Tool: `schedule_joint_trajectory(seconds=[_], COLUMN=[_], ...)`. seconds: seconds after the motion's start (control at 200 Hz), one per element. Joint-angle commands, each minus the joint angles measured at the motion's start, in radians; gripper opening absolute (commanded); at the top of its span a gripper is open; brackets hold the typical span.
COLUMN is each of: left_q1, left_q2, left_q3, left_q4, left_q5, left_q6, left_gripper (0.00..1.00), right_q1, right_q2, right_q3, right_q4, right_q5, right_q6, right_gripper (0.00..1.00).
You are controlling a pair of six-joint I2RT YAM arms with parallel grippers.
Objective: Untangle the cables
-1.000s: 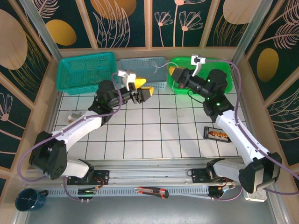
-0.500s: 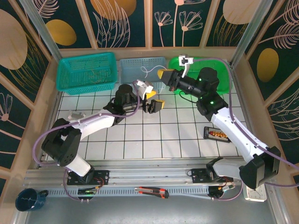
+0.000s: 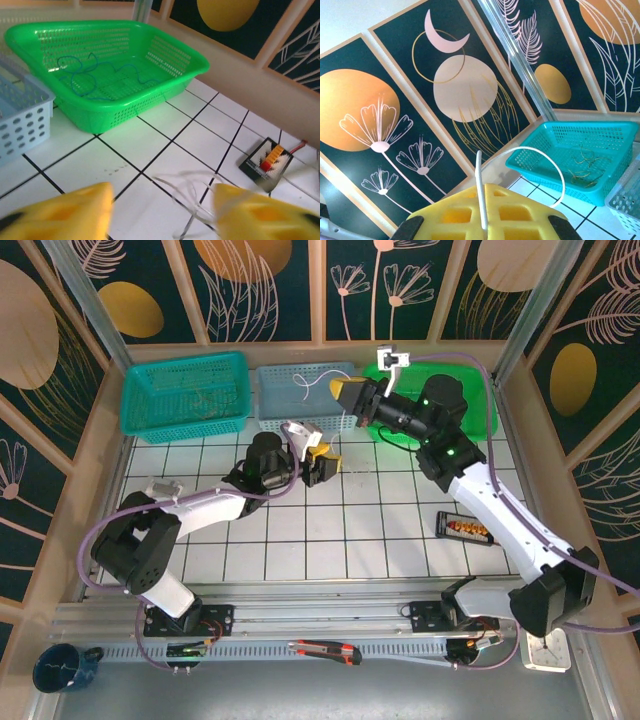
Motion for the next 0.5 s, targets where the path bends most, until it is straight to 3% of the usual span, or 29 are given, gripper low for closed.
schedule_joint_trajectory(seconds=[0.0,0.105,0.305,0.39,0.495], left_q1=[-0.002,-0.002,-0.001,-0.001,0.0], left_q2=[0.019,0.032,0.041,0.04,0.034], left_q3=[0.0,0.015,0.04,0.038,0.025], left_q4=[0.115,0.136,0.123,0.124,0.138], left_q5=[0.056,0.058,0.033,0.015,0.006], left_q6=[-0.049,-0.065,-0.048,-0.041,-0.041], left_gripper=[0.41,0.53,0.62,0.6,0.48], right_q1=[0.006,0.006,0.006,0.006,0.006], right_q2=[0.009,0.014,0.015,0.019,0.02], right_q3=[0.048,0.057,0.064,0.064,0.068], right_q4=[0.046,0.044,0.051,0.059,0.064], right_q5=[-0.011,-0.01,-0.01,-0.013,-0.016], right_q6=[-0.013,-0.013,-0.007,-0.003,0.002], right_gripper=[0.0,0.0,0.0,0.0,0.0])
